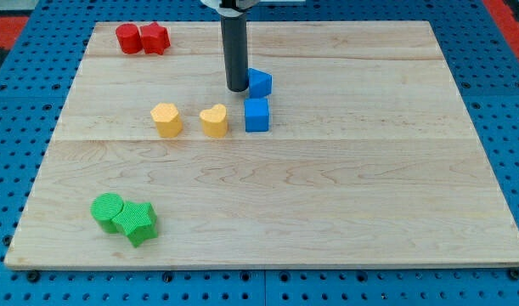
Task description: Place the blue triangle to the top right of the blue cube
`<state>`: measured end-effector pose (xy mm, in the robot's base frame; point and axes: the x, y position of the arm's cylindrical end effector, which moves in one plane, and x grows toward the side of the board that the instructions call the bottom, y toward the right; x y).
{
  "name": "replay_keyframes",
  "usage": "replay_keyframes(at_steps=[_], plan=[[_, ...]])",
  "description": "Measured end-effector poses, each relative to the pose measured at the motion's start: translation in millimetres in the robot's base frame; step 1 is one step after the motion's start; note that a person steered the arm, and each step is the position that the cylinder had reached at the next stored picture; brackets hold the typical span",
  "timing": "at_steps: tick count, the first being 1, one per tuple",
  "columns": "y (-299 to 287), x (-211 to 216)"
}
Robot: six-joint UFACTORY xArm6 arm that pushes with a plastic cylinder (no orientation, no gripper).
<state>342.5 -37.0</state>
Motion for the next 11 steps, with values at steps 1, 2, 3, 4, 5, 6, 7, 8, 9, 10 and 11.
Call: replay_keyframes(at_steps=[1,2,3,4,5,6,7,8,9,10,11], plan=[[-12,0],[31,23],[55,25],[49,29],[48,30],[53,37],[82,40],[143,21],[136,7],[102,6],[88,0]])
